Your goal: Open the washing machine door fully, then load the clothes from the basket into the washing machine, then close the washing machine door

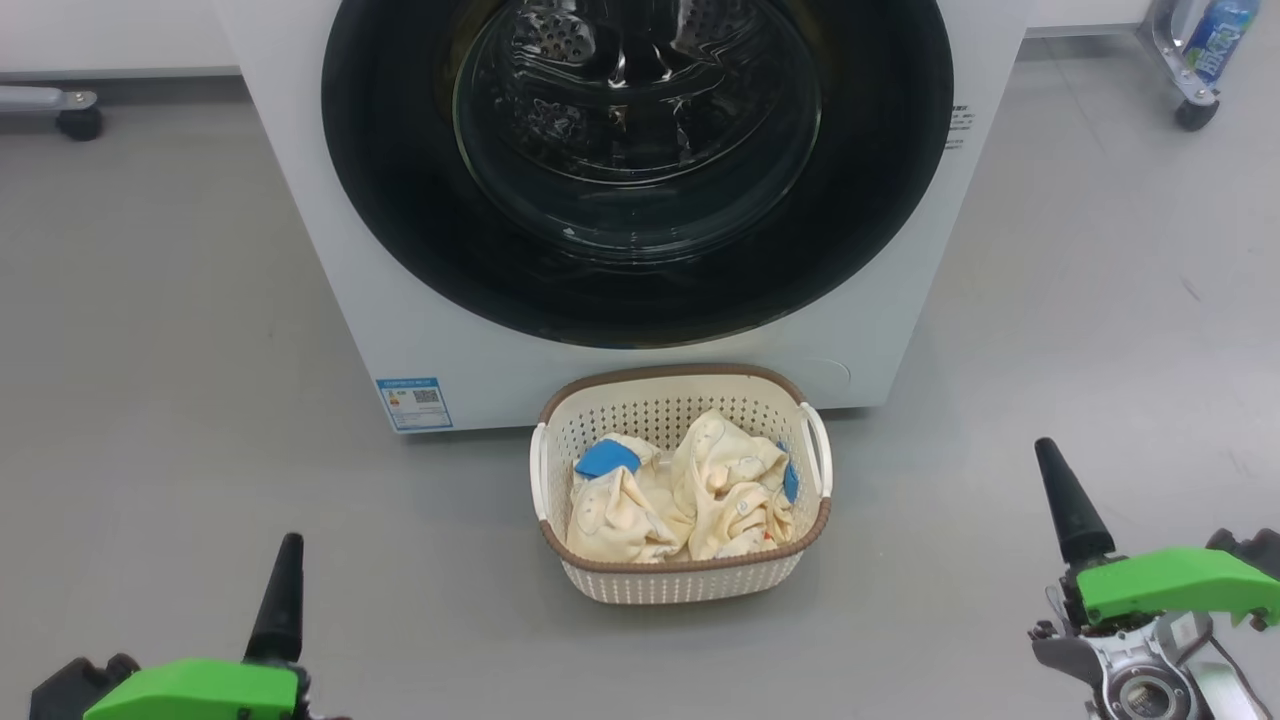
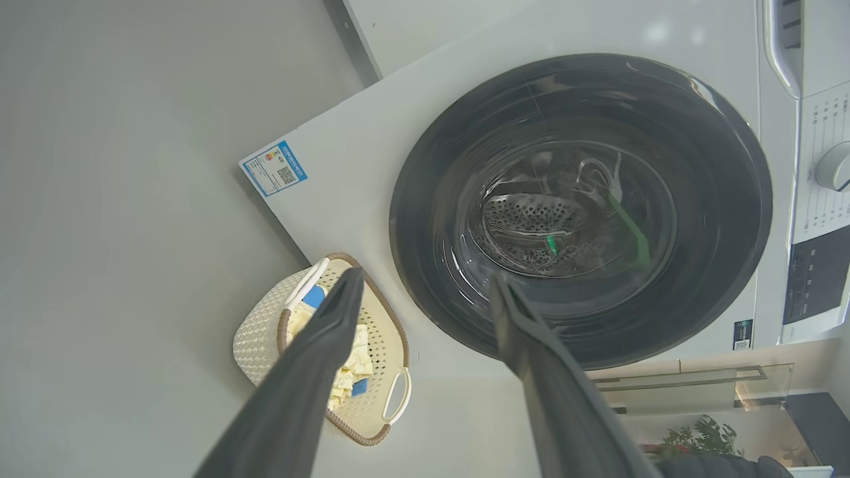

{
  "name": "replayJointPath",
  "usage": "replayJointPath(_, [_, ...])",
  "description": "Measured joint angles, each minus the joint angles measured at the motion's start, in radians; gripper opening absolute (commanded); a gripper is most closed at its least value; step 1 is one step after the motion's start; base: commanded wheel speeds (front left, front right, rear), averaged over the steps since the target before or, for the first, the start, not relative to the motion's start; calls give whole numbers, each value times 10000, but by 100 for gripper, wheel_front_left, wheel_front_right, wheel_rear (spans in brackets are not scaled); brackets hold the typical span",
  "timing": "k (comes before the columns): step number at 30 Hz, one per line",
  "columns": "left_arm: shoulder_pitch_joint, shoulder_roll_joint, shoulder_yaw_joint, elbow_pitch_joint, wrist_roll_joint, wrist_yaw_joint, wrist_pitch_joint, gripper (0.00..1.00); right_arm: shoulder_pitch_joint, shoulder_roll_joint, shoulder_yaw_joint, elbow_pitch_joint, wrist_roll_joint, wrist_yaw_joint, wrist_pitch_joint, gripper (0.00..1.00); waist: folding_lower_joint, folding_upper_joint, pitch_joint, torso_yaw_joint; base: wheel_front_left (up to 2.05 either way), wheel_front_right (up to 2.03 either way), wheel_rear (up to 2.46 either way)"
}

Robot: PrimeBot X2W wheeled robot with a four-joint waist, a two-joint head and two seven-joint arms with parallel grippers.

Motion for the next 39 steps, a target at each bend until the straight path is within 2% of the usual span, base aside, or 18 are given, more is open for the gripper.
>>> replayJointPath(39, [-35, 635, -692, -431, 5509, 0, -1104, 100, -402, -474, 970, -94, -5198, 0, -796, 100, 0, 0, -73, 35, 0, 0, 0])
